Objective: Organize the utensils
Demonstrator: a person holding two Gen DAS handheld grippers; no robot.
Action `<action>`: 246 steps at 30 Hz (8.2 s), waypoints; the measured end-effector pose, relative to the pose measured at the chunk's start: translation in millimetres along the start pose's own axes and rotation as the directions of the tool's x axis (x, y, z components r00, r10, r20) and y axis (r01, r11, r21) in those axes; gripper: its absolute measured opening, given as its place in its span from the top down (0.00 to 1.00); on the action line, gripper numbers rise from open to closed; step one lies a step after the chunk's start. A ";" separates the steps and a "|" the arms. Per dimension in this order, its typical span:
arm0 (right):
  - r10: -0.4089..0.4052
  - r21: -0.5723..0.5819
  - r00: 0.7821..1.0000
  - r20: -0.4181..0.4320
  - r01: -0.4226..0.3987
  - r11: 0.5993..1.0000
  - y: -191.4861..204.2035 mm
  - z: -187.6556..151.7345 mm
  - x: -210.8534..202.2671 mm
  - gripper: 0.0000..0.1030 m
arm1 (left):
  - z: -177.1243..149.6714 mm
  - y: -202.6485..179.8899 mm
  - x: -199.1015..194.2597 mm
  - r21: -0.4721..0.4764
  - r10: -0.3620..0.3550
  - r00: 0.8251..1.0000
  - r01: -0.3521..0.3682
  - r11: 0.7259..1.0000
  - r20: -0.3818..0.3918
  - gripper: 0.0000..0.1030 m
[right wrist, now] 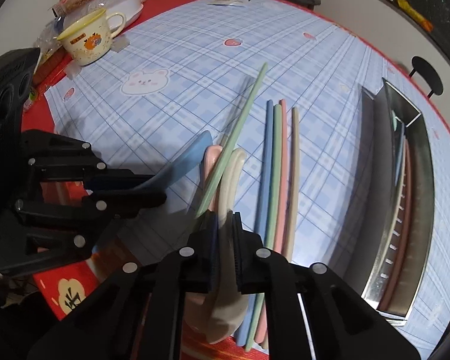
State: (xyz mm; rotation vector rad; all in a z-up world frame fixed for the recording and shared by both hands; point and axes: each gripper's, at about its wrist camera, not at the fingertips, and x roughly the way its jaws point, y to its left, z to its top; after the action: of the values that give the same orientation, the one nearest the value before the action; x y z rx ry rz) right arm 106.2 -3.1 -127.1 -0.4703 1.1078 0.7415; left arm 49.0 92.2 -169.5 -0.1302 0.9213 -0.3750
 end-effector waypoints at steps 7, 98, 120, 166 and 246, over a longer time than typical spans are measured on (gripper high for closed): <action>-0.016 0.032 1.000 0.024 0.015 0.999 -12.2 -17.8 -8.4 0.93 | 0.0 0.1 -0.2 0.004 0.004 1.000 -0.004 1.000 0.000 0.88; 0.106 0.368 0.848 0.519 -0.334 0.868 -223.6 -66.6 -19.5 0.93 | 223.8 -92.7 161.8 -0.093 0.114 0.993 -0.111 0.990 0.030 0.88; 0.040 0.353 0.798 0.601 -0.310 0.883 -217.9 -71.9 -46.6 0.09 | 212.2 -80.9 59.1 -0.054 0.203 0.953 -0.196 0.979 0.225 0.15; -0.014 0.291 0.847 0.531 -0.168 0.942 -87.0 -112.6 -63.0 0.80 | 76.8 -44.3 61.7 0.074 0.208 0.975 -0.203 0.976 -0.081 0.69; -0.125 0.106 0.937 0.325 0.095 0.990 -25.2 -51.6 -6.7 0.94 | 12.6 28.0 -20.7 -0.200 -0.017 0.986 0.050 0.979 0.164 0.90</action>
State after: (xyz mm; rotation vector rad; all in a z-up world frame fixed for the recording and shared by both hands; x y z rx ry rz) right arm 90.8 -56.9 -141.5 -0.3146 0.7881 0.6418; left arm 55.0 125.2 -153.9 -0.3595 0.7960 -0.2957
